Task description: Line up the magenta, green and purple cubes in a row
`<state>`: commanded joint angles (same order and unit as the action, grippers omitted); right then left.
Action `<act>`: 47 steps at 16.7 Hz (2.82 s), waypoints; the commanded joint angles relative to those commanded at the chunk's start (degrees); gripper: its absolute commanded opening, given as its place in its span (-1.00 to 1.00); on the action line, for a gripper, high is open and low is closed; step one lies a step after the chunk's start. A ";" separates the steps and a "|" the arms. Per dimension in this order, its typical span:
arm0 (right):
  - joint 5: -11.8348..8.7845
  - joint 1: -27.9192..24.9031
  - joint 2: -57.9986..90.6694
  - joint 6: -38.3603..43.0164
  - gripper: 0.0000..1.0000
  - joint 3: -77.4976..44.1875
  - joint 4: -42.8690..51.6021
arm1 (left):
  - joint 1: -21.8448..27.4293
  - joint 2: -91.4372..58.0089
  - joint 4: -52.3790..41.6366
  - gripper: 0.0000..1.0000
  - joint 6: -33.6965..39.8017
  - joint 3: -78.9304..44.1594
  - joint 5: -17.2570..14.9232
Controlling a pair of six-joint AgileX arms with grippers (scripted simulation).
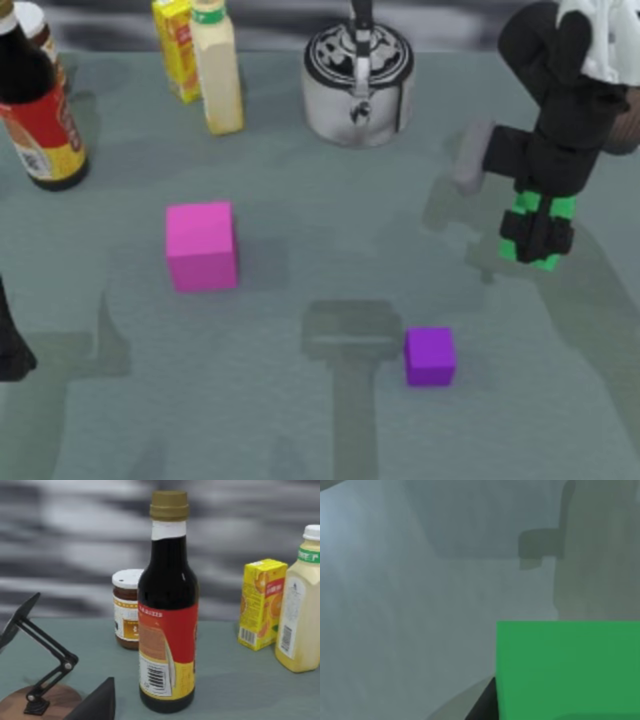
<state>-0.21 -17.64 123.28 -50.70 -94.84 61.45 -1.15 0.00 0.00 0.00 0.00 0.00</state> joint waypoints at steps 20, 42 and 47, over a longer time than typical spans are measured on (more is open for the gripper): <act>0.01 -27.74 -0.56 7.22 -1.00 1.30 -0.87 | 0.00 0.00 0.00 1.00 0.00 0.00 0.00; 0.06 -28.19 2.55 6.98 0.96 7.60 -10.45 | 0.00 0.00 0.00 1.00 0.00 0.00 0.00; 0.06 -28.19 2.55 6.98 1.00 7.60 -10.45 | 0.00 0.00 0.00 1.00 0.00 0.00 0.00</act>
<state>-0.15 -45.83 125.83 -43.71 -87.24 51.00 -1.15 0.00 0.00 0.00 0.00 0.00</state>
